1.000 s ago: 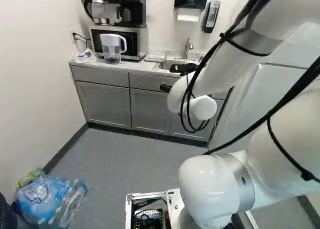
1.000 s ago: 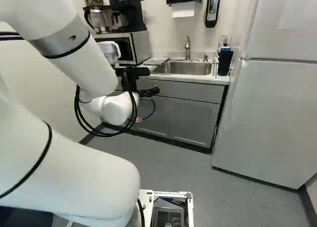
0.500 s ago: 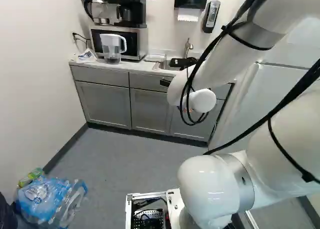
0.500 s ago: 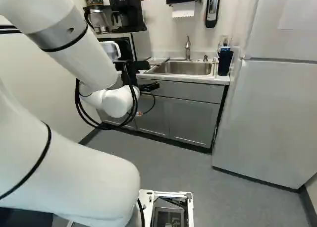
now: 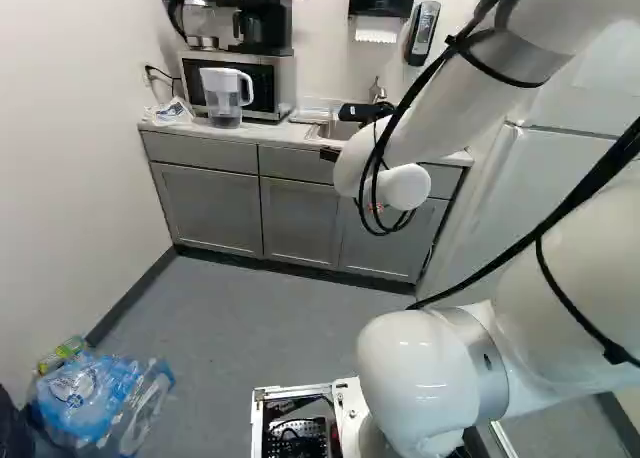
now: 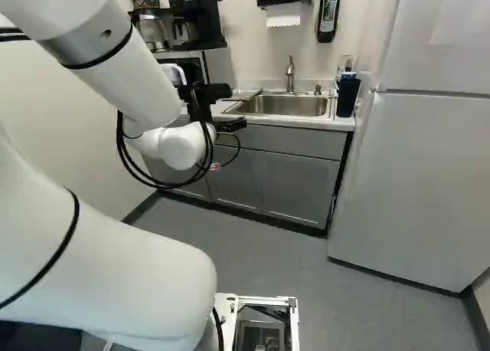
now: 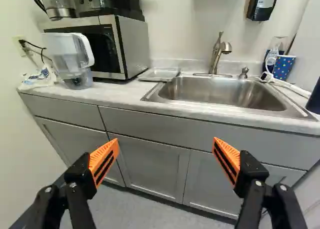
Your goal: Rinse the cup and place it in the tray
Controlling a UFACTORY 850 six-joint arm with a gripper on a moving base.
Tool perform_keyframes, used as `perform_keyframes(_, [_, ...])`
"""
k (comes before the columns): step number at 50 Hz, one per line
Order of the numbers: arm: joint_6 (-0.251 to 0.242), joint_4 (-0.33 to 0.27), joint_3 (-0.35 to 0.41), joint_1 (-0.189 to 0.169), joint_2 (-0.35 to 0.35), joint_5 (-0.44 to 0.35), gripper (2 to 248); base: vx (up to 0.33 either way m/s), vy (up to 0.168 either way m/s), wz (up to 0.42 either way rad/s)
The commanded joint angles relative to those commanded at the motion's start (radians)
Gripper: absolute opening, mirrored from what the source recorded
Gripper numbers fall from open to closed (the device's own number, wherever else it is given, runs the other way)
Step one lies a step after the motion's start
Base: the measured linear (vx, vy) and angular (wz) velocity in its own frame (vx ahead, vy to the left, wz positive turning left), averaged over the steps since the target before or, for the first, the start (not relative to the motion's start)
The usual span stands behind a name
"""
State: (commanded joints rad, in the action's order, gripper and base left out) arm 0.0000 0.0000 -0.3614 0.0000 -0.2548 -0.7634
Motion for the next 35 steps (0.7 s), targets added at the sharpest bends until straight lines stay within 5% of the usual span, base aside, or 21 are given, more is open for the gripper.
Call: perform_keyframes(35, [0.0,0.0,-0.075,0.0,-0.005,0.061,247,0.0,0.0,0.0])
